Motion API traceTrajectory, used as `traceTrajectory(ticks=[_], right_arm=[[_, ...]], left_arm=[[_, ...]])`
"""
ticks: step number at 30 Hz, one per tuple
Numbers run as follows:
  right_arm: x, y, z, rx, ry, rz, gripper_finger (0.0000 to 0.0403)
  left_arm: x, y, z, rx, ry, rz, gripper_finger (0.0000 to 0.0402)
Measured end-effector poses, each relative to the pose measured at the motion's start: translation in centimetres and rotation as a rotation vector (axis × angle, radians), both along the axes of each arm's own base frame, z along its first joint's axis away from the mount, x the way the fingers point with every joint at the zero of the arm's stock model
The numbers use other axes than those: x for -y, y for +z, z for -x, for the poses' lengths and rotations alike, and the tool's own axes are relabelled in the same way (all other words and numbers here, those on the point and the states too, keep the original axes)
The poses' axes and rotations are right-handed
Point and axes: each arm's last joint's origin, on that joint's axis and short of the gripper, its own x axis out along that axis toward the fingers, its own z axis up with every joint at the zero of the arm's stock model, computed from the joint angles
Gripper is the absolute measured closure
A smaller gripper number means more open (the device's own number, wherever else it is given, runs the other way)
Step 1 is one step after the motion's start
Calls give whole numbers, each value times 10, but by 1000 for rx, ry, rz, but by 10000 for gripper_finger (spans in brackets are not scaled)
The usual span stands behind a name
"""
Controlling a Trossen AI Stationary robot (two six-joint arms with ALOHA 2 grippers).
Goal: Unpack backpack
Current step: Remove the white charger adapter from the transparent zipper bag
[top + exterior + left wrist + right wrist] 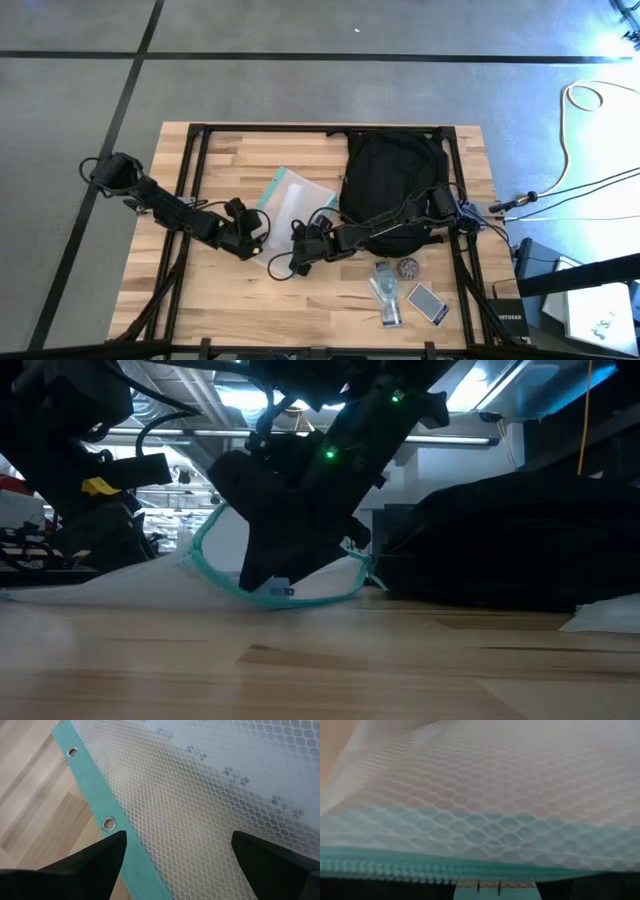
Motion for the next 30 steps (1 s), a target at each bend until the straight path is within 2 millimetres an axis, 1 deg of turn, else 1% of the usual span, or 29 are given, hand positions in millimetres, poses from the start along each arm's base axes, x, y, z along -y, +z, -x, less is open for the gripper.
traceTrajectory(ticks=[3, 6, 11, 16, 24, 27, 30], right_arm=[[0, -1, 2, -23, 6, 10, 238], [0, -2, 3, -35, 8, 10, 250], [0, 0, 3, -48, 37, 16, 252], [-5, 7, 11, -99, 71, 15, 251], [-26, 21, 37, -242, 132, 35, 251], [-36, 31, 47, -253, 140, 70, 251], [-48, 46, 58, -247, 171, 81, 251]], left_arm=[[0, 0, 0, 0, 0, 0, 53], [0, 0, 0, 0, 0, 0, 53], [0, 0, 0, 0, 0, 1, 53], [0, 0, 0, -1, -1, 1, 53], [0, 0, 0, -5, -6, 0, 53], [0, 0, 0, -5, -6, -1, 53], [0, 0, 0, -4, -6, -1, 53]])
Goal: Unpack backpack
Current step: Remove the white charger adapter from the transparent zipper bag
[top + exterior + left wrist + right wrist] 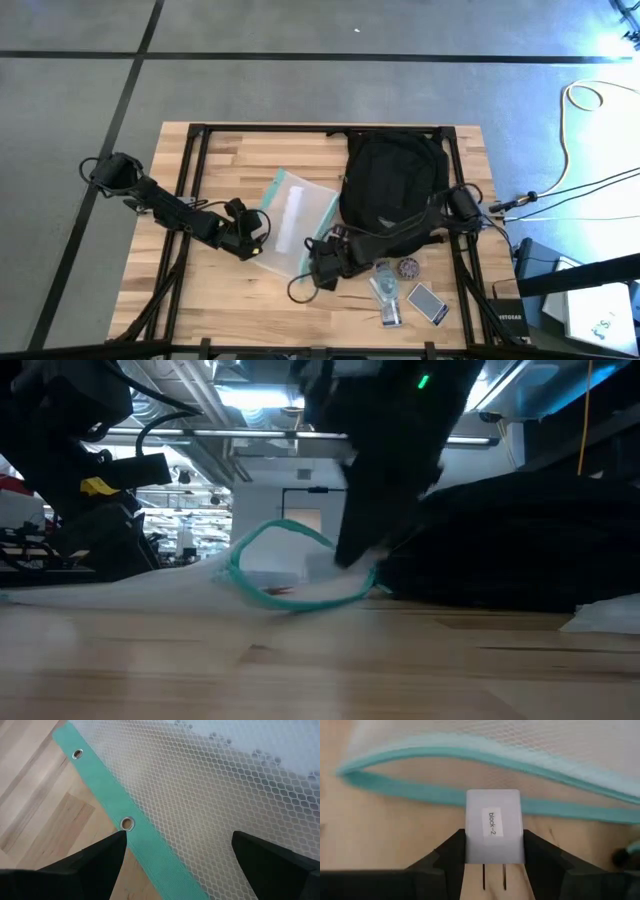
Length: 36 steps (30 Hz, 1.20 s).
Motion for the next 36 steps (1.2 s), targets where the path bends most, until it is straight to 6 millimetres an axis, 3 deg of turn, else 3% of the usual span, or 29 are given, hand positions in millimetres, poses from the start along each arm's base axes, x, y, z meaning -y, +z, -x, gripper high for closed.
traceTrajectory(ticks=[4, 11, 21, 31, 36], right_arm=[[-16, 13, 20, -51, 17, -3, 251], [-37, 23, 62, -213, -148, -24, 251], [-65, 40, 104, -217, -286, -11, 251], [-86, 50, 102, -55, -108, -71, 251], [-85, 34, 104, -59, 8, -97, 251]], left_arm=[[0, 0, 0, 0, 1, 0, 53], [0, 0, 0, 3, 1, 1, 53], [0, 0, 0, 6, 3, 2, 53], [0, 0, -1, 11, 5, -2, 53], [0, 0, -1, 12, 6, -3, 53]])
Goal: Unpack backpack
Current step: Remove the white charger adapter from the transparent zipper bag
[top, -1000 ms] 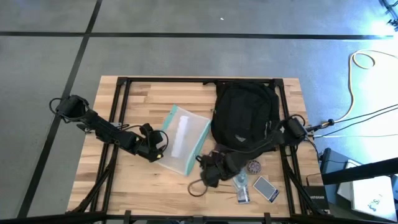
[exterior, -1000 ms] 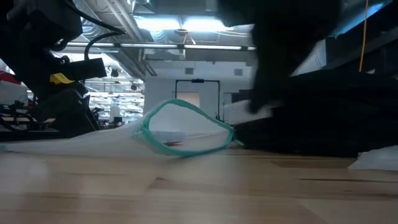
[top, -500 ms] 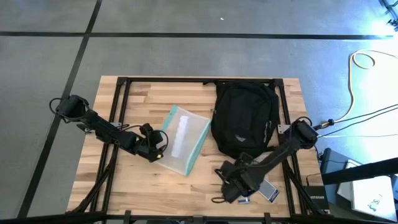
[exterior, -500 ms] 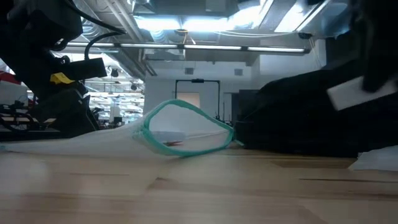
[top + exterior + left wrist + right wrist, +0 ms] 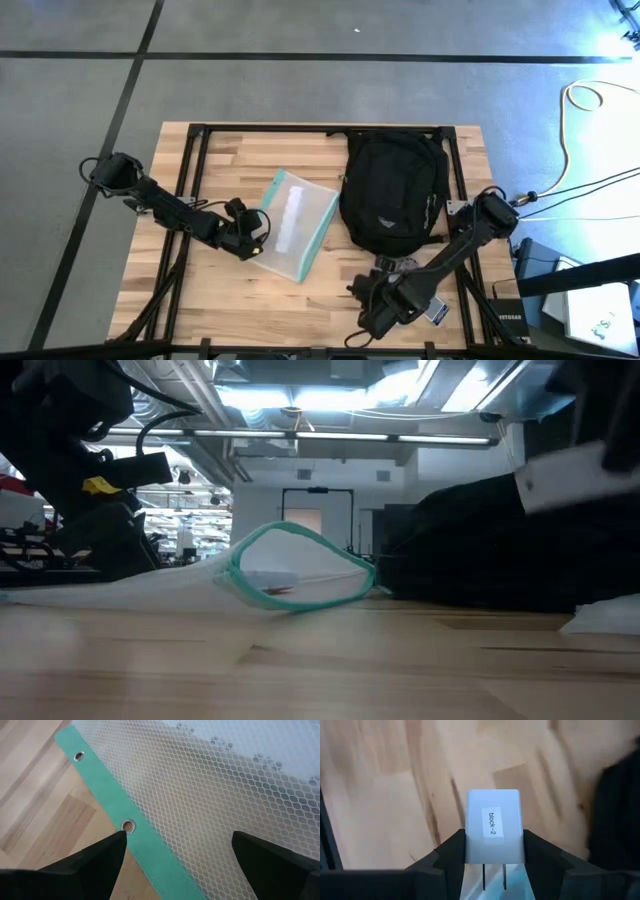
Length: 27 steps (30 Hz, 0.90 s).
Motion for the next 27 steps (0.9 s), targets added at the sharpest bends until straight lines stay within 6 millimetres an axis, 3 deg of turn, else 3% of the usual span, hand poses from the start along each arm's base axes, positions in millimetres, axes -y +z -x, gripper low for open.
traceTrajectory(ticks=[10, 14, 19, 27], right_arm=[[29, -34, 28, 221, 110, -134, 251], [37, -50, 31, 288, 270, -94, 251], [46, -66, 36, 238, 363, -50, 251], [52, -66, 29, 252, 343, -80, 251]], left_arm=[[0, 0, 0, 1, 1, -3, 53], [0, 0, 0, 1, 1, -3, 53], [-1, 0, 0, 5, 5, -5, 53], [-3, 1, -4, 20, 5, 4, 53]])
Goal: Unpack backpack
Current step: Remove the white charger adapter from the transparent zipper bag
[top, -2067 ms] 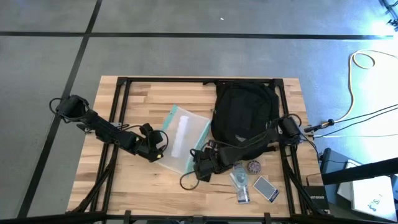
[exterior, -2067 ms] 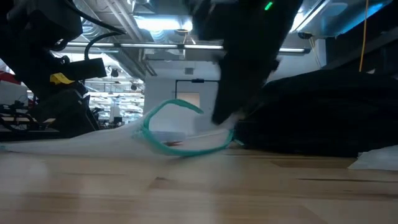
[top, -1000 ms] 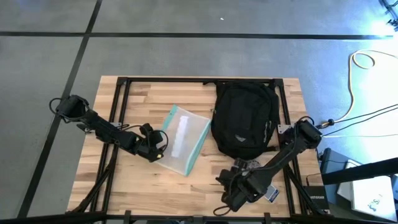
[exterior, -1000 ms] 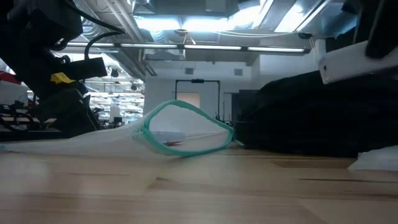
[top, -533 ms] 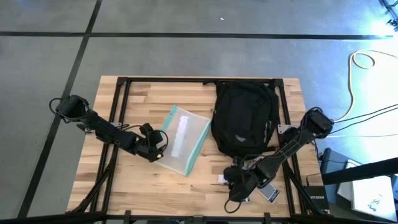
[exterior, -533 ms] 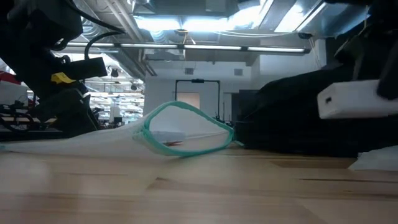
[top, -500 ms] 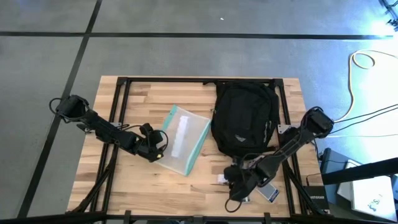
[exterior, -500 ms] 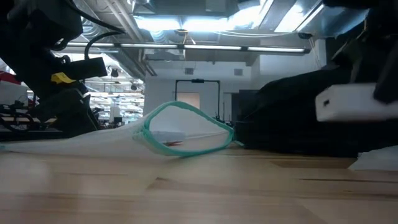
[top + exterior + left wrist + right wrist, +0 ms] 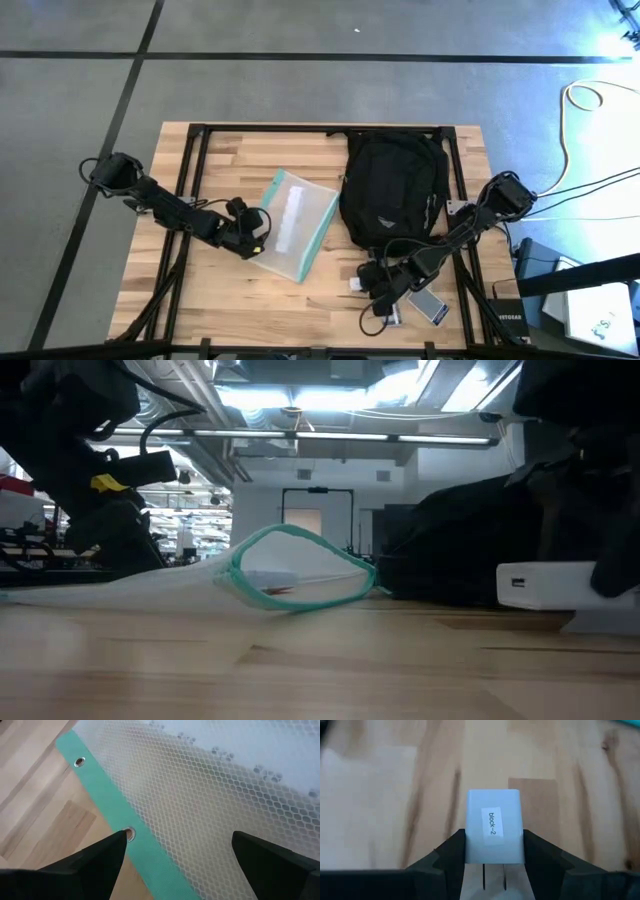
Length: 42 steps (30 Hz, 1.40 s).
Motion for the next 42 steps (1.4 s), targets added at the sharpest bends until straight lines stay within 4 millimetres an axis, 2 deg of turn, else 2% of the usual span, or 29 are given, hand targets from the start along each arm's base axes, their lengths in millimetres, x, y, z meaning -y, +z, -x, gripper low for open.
traceTrajectory(ticks=[23, 33, 42], right_arm=[[-1, 0, 0, 1, -45, -39, 250], [0, 0, 0, 9, -79, -31, 190], [0, 6, -7, 63, -95, -5, 184]], left_arm=[[0, 0, -1, 1, -3, 14, 53], [0, 0, -1, -1, -6, 9, 53], [0, 0, -1, -1, -6, 8, 53]])
